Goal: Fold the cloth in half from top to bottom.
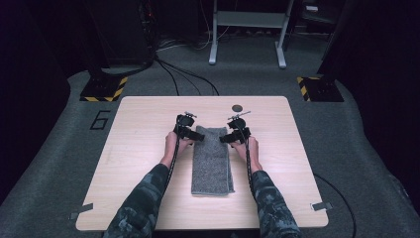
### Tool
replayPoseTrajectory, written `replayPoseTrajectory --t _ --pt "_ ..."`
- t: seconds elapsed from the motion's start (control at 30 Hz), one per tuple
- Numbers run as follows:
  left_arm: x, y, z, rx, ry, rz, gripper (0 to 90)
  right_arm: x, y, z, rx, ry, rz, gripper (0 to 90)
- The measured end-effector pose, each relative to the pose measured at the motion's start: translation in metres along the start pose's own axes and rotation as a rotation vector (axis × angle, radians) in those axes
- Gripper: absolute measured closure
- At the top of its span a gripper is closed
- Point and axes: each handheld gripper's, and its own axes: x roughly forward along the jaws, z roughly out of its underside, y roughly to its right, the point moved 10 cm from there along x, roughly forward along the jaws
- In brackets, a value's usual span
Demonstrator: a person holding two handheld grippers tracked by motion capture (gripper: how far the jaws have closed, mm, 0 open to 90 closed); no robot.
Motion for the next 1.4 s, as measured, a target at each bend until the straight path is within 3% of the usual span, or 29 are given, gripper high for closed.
replayPoseTrajectory --t 0.13,0.33,0.43,0.63,0.8,0.9,0.97,1.03,1.37,1.4 --pt "0.001 -0.003 -0.002 0.012 0.013 -0.02 37.4 0.005 0.004 -0.003 0.017 0.014 0.01 43.6" --pt "0.002 0.0 -0.004 0.051 0.012 -0.044 53.6 0.008 0.003 -0.008 -0.008 0.019 0.033 60.2" --pt "0.003 0.002 -0.005 0.051 0.011 -0.048 61.1 0.01 0.0 -0.008 -0.025 0.019 0.034 69.6" --pt "0.003 0.006 -0.005 0.054 0.003 -0.036 76.8 0.011 -0.005 -0.008 0.0 0.017 -0.004 84.0" --pt "0.003 0.009 -0.005 0.033 0.028 -0.015 85.1 0.01 -0.007 -0.005 -0.011 0.015 -0.006 86.3" --pt "0.001 0.01 -0.004 0.033 0.044 -0.005 86.1 0.008 -0.011 -0.003 -0.01 0.024 -0.014 86.8" --pt "-0.003 0.011 -0.004 0.031 0.06 0.003 86.3 0.005 -0.011 -0.003 -0.035 0.037 -0.017 86.9" --pt "-0.007 0.012 -0.006 0.034 0.067 0.011 86.3 0.003 -0.013 -0.004 -0.022 0.05 -0.022 87.0" --pt "-0.032 0.015 -0.017 0.057 0.132 0.03 86.6 -0.024 -0.02 -0.017 -0.058 0.122 -0.022 87.3" --pt "-0.034 0.016 -0.018 0.058 0.138 0.034 86.6 -0.026 -0.021 -0.018 -0.044 0.126 -0.026 87.2"
